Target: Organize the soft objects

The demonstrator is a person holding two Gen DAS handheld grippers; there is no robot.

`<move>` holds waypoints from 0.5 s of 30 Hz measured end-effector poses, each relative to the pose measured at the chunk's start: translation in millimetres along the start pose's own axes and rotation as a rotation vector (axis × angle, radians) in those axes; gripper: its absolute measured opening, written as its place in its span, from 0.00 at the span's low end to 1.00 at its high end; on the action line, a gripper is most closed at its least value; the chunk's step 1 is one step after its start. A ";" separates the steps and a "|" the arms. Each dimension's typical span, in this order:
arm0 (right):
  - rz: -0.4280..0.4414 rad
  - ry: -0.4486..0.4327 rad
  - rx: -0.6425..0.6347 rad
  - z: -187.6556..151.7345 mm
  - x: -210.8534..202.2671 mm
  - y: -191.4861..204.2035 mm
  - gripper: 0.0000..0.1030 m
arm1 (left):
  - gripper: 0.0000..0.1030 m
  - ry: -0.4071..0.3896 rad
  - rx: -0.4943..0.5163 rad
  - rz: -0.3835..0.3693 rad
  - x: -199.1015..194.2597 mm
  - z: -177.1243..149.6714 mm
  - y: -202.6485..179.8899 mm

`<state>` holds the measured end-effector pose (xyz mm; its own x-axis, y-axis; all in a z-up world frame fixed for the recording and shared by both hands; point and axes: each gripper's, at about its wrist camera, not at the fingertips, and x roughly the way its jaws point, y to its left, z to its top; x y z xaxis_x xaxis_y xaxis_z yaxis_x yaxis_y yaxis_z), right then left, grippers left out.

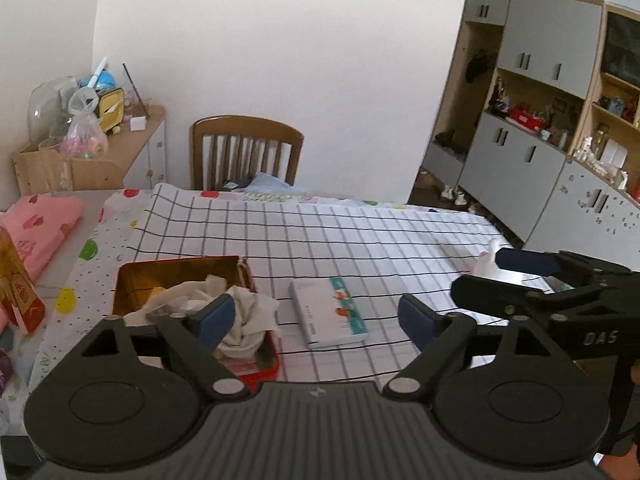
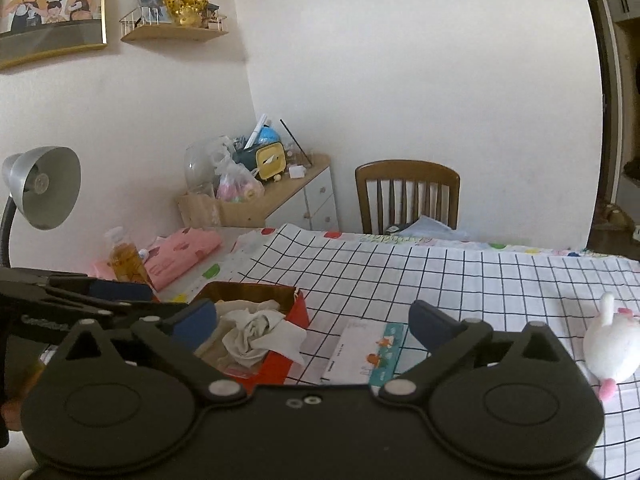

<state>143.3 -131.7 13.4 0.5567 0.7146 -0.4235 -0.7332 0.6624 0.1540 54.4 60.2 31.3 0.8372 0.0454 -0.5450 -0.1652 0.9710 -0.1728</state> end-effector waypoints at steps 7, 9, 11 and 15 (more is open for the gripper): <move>-0.038 -0.020 0.029 -7.5 -15.3 -7.2 1.00 | 0.97 -0.025 0.006 -0.022 -10.9 -3.6 -12.1; -0.047 -0.022 0.034 -10.3 -19.3 -7.7 1.00 | 0.97 -0.022 0.001 -0.026 -12.5 -4.8 -13.8; -0.051 -0.023 0.040 -12.1 -23.0 -7.7 1.00 | 0.97 -0.025 0.002 -0.026 -14.6 -5.3 -15.0; -0.056 -0.033 0.040 -13.7 -28.7 -4.1 1.00 | 0.99 -0.042 0.004 -0.013 -21.4 -5.7 -17.2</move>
<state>125.0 -158.0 12.7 0.6095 0.6827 -0.4031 -0.6847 0.7096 0.1664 36.3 41.2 41.2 0.8607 0.0426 -0.5074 -0.1520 0.9725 -0.1762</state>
